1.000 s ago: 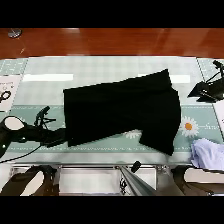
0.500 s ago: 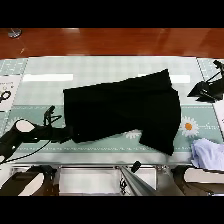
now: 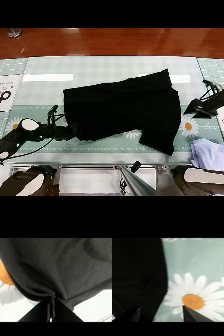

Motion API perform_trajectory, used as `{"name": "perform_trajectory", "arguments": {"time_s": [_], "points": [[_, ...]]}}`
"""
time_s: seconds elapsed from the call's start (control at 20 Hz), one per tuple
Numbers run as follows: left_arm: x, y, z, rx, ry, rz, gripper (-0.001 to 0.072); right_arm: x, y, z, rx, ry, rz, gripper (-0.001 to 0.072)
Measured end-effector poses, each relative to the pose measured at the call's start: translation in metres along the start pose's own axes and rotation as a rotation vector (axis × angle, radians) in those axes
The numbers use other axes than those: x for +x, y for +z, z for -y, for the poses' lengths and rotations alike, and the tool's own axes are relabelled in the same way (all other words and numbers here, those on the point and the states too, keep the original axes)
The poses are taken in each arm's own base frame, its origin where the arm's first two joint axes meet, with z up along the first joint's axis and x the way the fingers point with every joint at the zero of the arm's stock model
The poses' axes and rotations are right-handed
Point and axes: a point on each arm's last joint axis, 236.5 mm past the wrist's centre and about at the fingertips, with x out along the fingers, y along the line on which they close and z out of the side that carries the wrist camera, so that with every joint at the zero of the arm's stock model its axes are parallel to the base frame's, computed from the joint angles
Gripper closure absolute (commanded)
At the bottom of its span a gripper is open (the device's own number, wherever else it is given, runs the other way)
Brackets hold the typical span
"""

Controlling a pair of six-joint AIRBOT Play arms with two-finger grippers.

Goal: Fold the shirts.

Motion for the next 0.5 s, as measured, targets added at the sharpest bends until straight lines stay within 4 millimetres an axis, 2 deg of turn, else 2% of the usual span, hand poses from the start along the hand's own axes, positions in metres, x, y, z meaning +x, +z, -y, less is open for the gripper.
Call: {"name": "perform_trajectory", "arguments": {"time_s": [0.15,0.45,0.5], "points": [[0.0,-0.001,0.0,0.002,-0.002,-0.004,0.0684,0.019,-0.014,-0.006,-0.009,0.065,-0.031,0.0122],[0.0,-0.003,0.001,0.003,-0.005,-0.014,0.0683,0.043,-0.028,-0.012,-0.02,0.123,-0.051,0.0136],[0.0,-0.004,0.001,0.003,-0.005,-0.017,0.0683,0.047,-0.031,-0.015,-0.017,0.139,-0.058,0.0224]]}}
